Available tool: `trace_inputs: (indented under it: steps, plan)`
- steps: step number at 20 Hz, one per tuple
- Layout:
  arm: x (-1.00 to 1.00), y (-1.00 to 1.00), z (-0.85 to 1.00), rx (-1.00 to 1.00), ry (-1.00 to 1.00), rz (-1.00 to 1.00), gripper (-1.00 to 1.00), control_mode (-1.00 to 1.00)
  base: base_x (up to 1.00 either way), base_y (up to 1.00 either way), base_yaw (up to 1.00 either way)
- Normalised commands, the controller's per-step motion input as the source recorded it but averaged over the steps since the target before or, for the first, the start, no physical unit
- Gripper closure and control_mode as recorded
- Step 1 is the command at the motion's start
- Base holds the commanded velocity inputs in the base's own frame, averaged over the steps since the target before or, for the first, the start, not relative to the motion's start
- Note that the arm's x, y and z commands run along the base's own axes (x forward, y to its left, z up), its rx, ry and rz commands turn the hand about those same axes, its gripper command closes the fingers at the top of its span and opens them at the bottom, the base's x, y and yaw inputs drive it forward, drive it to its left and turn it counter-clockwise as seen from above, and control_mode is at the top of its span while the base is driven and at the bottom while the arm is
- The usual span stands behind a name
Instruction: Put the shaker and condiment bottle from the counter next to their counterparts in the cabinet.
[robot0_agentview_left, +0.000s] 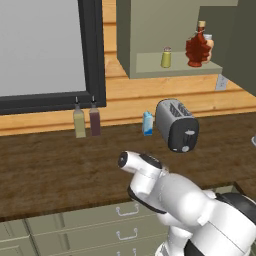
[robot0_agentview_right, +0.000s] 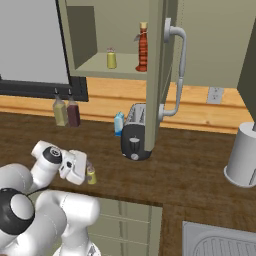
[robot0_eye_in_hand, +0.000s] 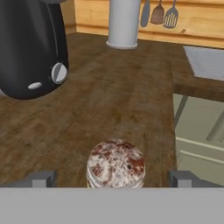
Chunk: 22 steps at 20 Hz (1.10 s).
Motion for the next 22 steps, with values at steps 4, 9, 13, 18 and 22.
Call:
trace_inputs:
  steps: [4, 9, 13, 18, 22]
  plan:
    - [0.00, 0.00, -0.19, 0.00, 0.00, 0.00, -1.00, -1.00, 0.00, 0.00, 0.00]
    - [0.00, 0.00, -0.20, 0.00, 0.00, 0.00, 1.00, -1.00, 0.00, 0.00, 0.00]
    - [0.00, 0.00, -0.03, 0.03, 0.00, 0.00, 1.00, -1.00, 0.00, 0.00, 0.00]
    - [0.00, 0.00, 0.16, 0.03, 0.00, 0.00, 1.00, -1.00, 0.00, 0.00, 0.00]
    - [0.00, 0.04, 0.92, 0.04, 0.04, 0.07, 1.00, -1.00, 0.00, 0.00, 0.00]
